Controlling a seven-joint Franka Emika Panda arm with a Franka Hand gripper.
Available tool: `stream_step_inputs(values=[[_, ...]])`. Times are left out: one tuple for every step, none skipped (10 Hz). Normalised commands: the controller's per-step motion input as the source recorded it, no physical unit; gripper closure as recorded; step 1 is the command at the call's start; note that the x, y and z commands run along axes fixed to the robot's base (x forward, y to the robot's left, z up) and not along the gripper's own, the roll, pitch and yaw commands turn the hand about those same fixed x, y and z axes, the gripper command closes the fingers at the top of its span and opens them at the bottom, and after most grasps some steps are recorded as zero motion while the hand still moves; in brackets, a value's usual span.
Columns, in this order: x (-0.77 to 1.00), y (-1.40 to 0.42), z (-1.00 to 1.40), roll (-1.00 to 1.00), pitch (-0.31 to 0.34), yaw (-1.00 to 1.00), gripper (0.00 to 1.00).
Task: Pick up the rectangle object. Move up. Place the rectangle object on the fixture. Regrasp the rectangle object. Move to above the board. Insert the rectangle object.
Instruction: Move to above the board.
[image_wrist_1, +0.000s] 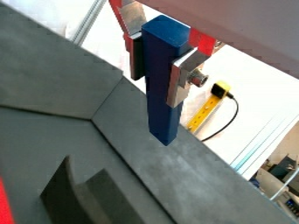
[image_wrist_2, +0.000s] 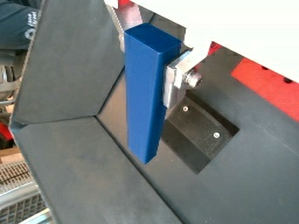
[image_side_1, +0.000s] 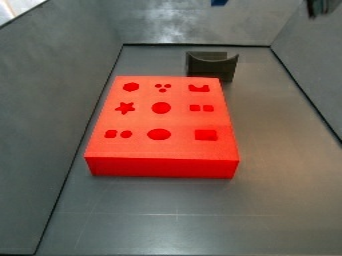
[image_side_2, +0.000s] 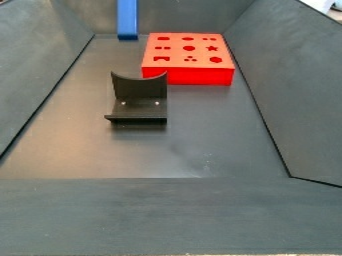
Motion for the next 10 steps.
stream_step_inputs(values=[[-0.02,-0.06,1.00,-0.04,0.143,0.04,1.00],[0.00,-0.05,0.84,-0.04,0.148,0.07,1.00],[0.01,-0.04,0.73,-0.03,0.152,0.08,1.00],[0.02,-0.04,0.43,-0.03,0.150,0.10,1.00],[0.03,-0.03,0.32,-0.03,0.144,0.11,1.00],[-0.83,-1.00,0.28,-1.00,0.019,-0.11,1.00],[-0.83,-1.00,0.29,-1.00,0.009,-0.11,1.00],[-0.92,-1.00,0.32,-1.00,-0.013,-0.11,1.00],[-0.95,-1.00,0.30,-1.00,-0.015,-0.11,1.00],[-0.97,-1.00,0.31,-1.00,-0.012,-0.12,1.00]])
